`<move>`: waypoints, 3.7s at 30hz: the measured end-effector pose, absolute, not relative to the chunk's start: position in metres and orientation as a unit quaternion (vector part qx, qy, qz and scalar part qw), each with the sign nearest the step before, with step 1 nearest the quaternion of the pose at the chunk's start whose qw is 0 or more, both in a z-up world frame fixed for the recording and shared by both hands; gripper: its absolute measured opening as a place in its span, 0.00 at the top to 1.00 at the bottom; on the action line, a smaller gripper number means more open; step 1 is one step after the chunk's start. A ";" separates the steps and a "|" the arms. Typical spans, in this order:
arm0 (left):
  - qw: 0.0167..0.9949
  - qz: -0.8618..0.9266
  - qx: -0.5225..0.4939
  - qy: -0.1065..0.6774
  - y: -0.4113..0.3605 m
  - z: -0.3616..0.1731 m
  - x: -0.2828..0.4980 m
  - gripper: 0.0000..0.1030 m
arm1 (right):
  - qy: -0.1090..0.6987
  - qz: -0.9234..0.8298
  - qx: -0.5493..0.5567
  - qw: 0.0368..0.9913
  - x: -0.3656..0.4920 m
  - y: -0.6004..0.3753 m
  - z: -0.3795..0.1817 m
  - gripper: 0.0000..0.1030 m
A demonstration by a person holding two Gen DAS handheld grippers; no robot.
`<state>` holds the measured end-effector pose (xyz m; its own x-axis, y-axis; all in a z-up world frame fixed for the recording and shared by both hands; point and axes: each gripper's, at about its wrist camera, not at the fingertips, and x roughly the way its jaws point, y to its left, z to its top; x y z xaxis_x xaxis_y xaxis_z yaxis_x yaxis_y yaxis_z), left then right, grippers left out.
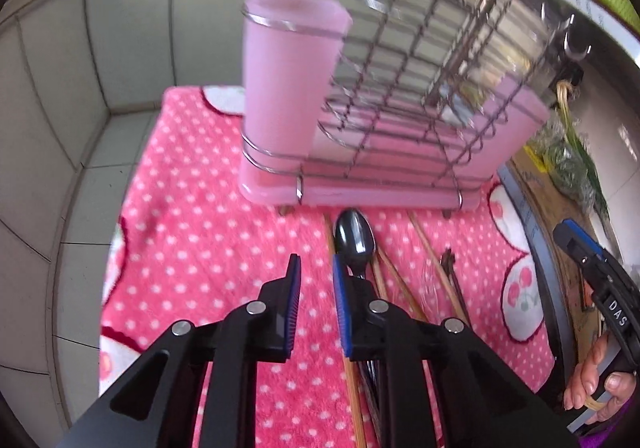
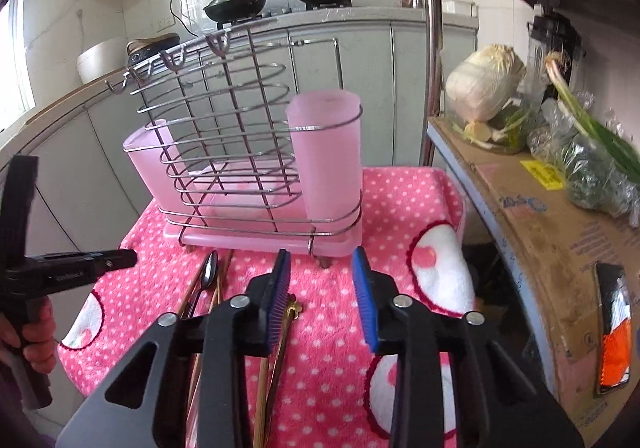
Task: Organize utensils
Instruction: 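Lower both grippers toward the wooden chopsticks in front of the rack, then close the grippers on a wooden chopstick, then lift the chopstick upright and carry it above the pink cup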
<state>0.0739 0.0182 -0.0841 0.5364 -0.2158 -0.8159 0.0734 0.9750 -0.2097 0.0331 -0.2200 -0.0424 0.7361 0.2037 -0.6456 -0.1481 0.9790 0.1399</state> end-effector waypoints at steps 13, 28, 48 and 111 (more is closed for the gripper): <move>0.827 -0.082 -0.047 0.554 -0.016 -0.143 0.122 0.85 | 0.405 0.114 0.078 0.904 0.045 -0.233 -0.072 0.71; 0.831 -0.068 -0.068 0.548 0.034 -0.134 0.109 0.95 | 0.446 0.164 0.094 0.875 0.063 -0.206 -0.087 0.73; 0.792 -0.085 -0.045 0.603 0.053 -0.147 0.135 0.93 | 0.566 0.167 0.027 0.807 0.139 -0.137 -0.137 0.85; 0.943 -0.114 -0.095 0.299 0.093 0.077 -0.006 0.95 | 0.284 0.171 0.101 0.938 0.014 -0.217 0.059 0.95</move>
<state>-0.0059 0.0925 0.0765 0.7953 -0.2718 -0.5419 0.1581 0.9559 -0.2474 0.0143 -0.2175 0.0592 0.7805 0.3789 -0.4973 -0.2638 0.9208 0.2874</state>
